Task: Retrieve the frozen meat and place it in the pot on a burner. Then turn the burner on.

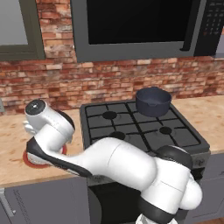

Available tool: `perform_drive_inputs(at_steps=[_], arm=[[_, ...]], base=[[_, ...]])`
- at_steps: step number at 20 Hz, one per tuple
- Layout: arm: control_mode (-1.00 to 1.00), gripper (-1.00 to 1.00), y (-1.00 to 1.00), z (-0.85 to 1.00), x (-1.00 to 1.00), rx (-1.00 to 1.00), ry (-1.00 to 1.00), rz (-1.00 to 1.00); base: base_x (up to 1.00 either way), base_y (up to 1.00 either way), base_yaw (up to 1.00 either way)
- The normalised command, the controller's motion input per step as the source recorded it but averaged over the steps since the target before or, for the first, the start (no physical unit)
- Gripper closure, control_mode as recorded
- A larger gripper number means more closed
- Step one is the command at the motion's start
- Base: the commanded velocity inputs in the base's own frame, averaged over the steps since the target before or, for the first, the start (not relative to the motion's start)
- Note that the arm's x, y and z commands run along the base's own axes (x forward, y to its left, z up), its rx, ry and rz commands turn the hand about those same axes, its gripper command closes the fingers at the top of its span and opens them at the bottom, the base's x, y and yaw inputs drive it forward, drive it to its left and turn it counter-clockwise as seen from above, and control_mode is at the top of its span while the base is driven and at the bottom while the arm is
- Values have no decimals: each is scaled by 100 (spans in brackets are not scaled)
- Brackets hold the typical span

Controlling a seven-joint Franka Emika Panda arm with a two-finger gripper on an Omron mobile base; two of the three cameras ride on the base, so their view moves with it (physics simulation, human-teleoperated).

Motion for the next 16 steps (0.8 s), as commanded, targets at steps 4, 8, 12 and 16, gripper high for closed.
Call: perform_drive_inputs(at_steps=[4,8,12,16], arm=[[-100,-100,50,-38,18,0,3,0],[-100,-100,32,-43,24,0,10,0],[-100,-100,8,-43,30,0,15,0],[-100,-100,6,-12,24,0,4,0]], base=[[0,0,0],[0,0,0],[0,0,0],[0,0,0]])
